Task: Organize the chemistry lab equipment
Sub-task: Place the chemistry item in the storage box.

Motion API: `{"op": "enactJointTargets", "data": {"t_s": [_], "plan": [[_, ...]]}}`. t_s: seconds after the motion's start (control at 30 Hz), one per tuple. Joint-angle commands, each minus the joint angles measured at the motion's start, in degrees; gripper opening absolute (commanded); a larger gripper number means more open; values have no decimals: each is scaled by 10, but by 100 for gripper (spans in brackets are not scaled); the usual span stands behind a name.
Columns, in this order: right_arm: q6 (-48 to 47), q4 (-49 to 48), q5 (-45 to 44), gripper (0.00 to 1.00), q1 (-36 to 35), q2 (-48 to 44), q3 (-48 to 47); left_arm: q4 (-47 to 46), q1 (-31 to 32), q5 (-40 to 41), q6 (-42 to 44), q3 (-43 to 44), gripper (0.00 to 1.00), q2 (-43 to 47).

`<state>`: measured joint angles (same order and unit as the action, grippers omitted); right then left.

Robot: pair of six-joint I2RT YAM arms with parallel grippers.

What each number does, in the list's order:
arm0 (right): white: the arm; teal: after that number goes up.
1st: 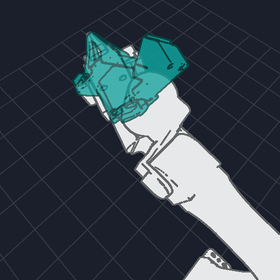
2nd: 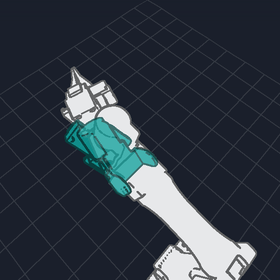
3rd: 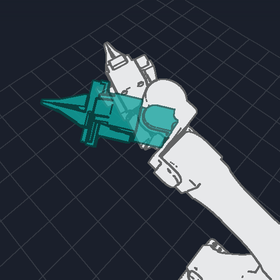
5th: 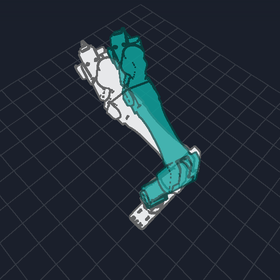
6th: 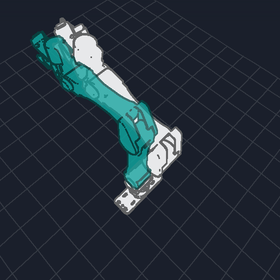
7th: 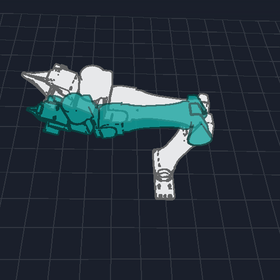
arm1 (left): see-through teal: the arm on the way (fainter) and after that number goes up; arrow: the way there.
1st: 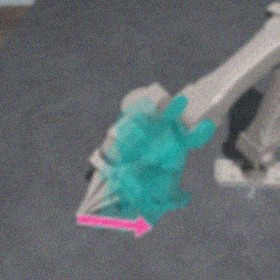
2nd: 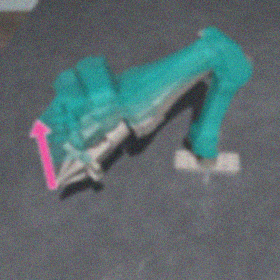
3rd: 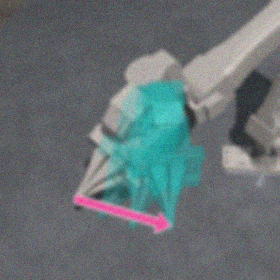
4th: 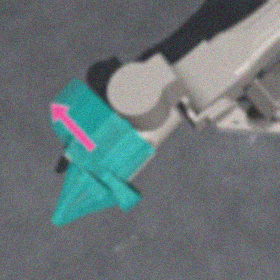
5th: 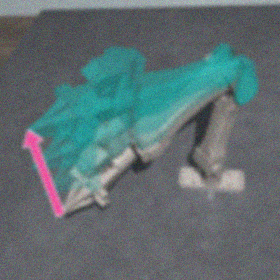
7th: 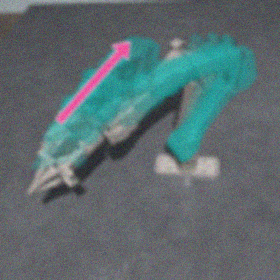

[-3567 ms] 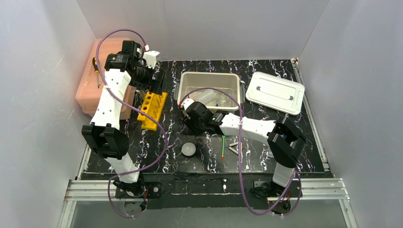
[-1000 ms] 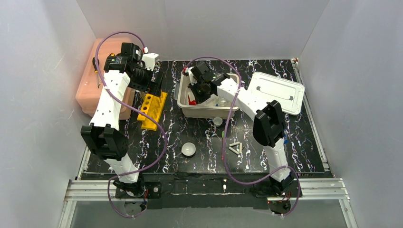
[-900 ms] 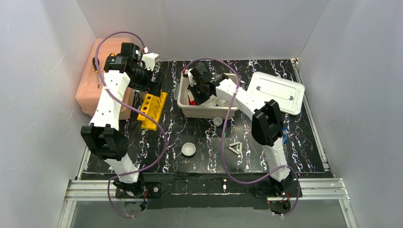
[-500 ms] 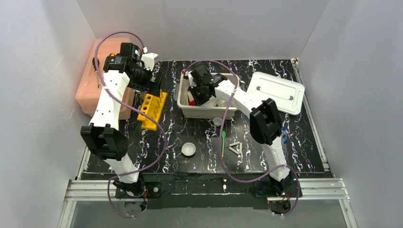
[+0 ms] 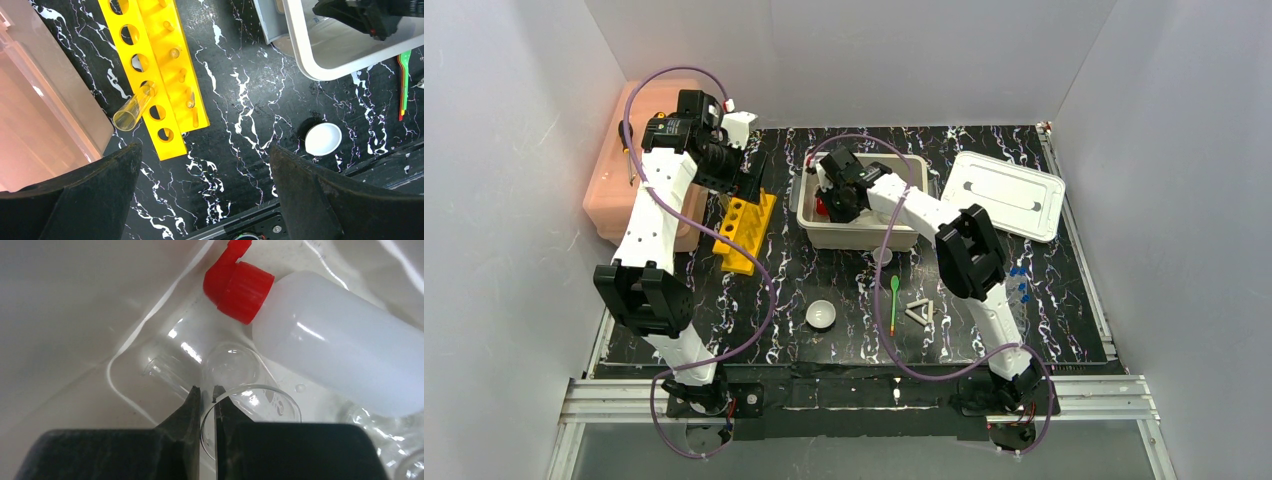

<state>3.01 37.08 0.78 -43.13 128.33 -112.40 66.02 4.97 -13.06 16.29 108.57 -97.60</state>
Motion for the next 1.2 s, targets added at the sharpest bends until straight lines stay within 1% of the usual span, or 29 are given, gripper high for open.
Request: {"op": "enactJointTargets", "data": {"t_s": [0.0,0.17,0.23,0.37,0.43,0.47,0.53,0.6,0.77,1.17], "plan": [[0,-3,-4,1,-1,23,-9,7,-4,1,7,-1,99,32],[0,-22,-4,1,-1,26,-3,7,-4,0,7,-2,99,30],[-2,-31,-23,6,0,24,-1,7,-4,-1,7,-2,99,29],[-7,-55,-40,24,0,21,4,7,-5,-2,7,-2,99,27],[-8,-66,-49,41,0,21,7,7,-5,-1,7,-2,99,26],[-9,-71,-48,46,0,20,9,7,-5,-1,7,-2,99,27],[-8,-77,-45,53,1,20,9,7,-5,-1,7,-3,99,28],[-6,-83,-40,57,1,18,9,7,-5,-1,7,-4,99,29],[-2,-89,-32,61,1,0,2,7,-5,0,7,-4,99,29],[-5,-57,-37,69,1,-49,-52,7,-5,-6,3,-2,99,32]]}}
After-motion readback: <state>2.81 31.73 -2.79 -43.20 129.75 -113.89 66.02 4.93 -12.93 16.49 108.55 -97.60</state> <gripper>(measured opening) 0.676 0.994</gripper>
